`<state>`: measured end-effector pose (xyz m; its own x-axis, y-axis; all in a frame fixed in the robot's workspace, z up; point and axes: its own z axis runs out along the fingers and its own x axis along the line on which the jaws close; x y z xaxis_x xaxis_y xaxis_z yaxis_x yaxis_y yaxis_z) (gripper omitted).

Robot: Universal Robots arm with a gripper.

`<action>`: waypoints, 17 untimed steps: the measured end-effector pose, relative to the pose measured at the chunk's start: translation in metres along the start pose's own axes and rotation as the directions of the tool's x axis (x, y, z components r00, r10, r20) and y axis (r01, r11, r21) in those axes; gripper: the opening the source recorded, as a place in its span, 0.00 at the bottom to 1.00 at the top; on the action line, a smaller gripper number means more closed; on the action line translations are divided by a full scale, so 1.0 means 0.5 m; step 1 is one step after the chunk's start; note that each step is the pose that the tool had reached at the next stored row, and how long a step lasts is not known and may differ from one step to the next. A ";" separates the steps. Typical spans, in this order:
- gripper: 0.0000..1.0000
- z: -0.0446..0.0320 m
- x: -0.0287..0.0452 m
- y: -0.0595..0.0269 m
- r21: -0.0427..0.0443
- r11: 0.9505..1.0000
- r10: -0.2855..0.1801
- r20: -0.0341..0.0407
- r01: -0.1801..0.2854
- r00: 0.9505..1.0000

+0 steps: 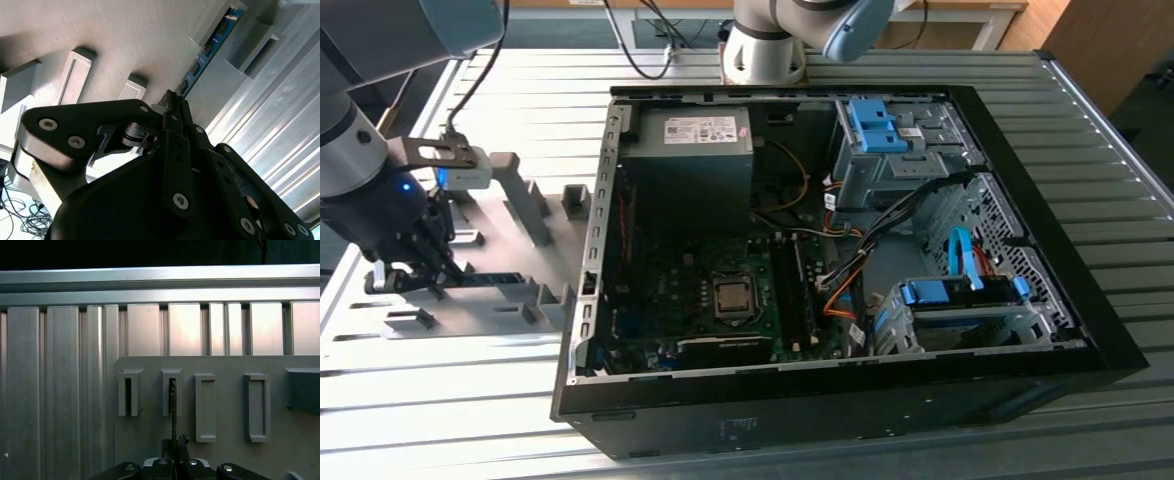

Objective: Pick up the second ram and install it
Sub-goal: 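Pick up the second ram and move it above second insertion slot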

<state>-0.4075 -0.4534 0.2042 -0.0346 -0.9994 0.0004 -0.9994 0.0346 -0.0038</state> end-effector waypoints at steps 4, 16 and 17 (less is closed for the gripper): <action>0.14 -0.002 0.000 0.000 0.000 1.000 0.000 0.000 0.000 1.000; 0.14 -0.007 0.000 0.000 0.000 1.000 0.000 0.000 0.000 1.000; 0.14 -0.008 0.000 0.000 0.000 1.000 0.000 0.000 0.000 1.000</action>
<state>-0.4076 -0.4534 0.2081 -0.0347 -0.9994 0.0003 -0.9994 0.0347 -0.0039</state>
